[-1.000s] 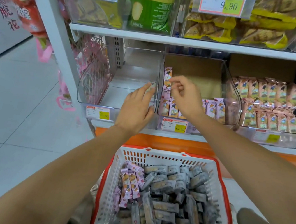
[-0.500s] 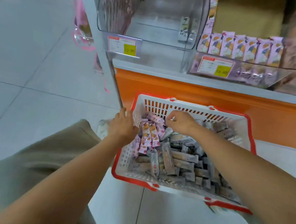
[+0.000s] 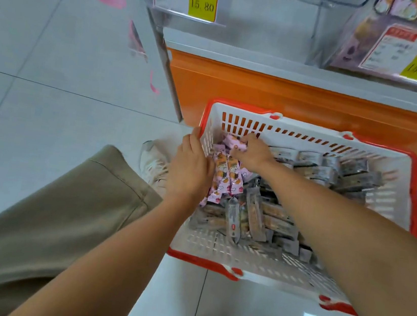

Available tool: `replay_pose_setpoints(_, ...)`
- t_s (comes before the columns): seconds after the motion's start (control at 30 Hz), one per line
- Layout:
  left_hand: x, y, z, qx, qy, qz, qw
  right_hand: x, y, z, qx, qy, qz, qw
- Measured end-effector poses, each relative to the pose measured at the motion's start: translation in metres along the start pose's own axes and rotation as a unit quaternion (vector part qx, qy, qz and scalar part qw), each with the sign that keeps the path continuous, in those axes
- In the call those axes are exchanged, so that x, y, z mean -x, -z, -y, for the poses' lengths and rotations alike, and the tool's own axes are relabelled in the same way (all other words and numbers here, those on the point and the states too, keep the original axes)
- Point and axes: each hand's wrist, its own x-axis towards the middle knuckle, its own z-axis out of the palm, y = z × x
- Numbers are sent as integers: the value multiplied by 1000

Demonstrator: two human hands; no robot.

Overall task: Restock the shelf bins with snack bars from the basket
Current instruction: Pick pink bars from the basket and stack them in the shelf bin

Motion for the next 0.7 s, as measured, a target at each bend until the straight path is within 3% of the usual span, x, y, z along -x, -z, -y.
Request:
replay_pose_setpoints(0.2, 0, -2, 0, -12, -11, -4, 1000, 5, -3, -15, 8, 45, -86, 995)
replay_pose_setpoints(0.4, -4, 10, -4, -99, -8, 76, 992, 43, 33, -27, 31, 127, -109, 985)
replay_pose_setpoints(0.53, 0, 34, -24, -108, -53, 37, 992, 79, 68, -20, 24, 172, -121, 977)
replay_pose_setpoints(0.6, 3, 47, -42, -72, -100, 40, 992, 100, 85, -15, 7, 193, -127, 973)
replay_pose_setpoints(0.7, 10, 65, -77, 79, -108, 151, 979, 131, 112, -10, -6, 240, -118, 964)
